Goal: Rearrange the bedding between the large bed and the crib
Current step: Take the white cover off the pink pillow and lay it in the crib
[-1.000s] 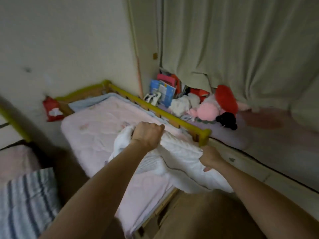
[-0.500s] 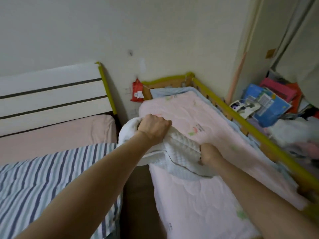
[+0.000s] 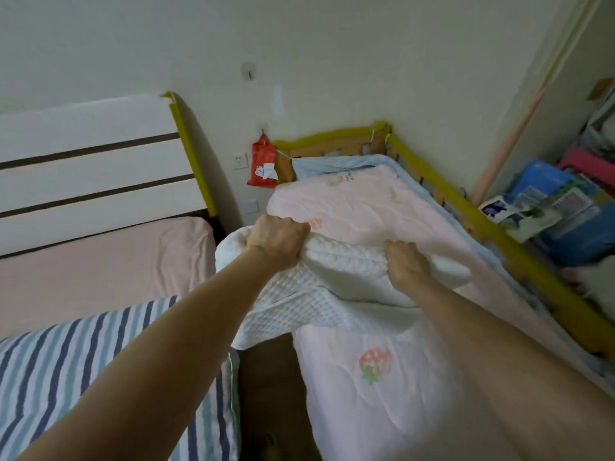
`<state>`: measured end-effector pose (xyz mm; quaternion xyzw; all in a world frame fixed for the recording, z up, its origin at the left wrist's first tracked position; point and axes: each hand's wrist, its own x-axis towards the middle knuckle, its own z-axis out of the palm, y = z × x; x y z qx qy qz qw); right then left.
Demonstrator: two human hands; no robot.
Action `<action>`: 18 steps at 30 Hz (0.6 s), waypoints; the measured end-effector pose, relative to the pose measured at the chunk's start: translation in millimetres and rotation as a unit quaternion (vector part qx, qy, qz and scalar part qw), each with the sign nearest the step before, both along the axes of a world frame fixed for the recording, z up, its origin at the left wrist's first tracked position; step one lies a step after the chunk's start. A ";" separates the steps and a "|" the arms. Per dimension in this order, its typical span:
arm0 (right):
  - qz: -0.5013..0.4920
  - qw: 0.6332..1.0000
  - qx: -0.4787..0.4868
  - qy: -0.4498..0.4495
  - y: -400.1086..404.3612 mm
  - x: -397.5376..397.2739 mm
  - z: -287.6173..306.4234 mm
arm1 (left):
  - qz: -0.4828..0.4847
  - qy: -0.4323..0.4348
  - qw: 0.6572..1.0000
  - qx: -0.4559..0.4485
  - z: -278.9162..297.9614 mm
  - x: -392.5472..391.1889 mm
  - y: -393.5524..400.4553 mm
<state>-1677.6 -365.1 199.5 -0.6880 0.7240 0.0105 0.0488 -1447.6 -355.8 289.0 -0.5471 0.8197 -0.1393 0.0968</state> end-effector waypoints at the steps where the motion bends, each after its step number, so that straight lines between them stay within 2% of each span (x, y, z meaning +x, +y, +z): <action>1: -0.003 1.000 0.001 0.002 -15.8 8.4 -0.7 | -0.003 0.007 1.000 0.006 -5.6 9.9 -18.8; 10: -0.044 0.998 -0.012 0.034 -161.5 79.6 4.1 | -0.045 0.017 0.999 0.027 -24.9 90.9 -200.5; 18: -0.070 0.997 -0.014 0.024 -289.0 82.0 3.7 | -0.066 -0.003 0.998 0.011 -26.3 90.8 -345.9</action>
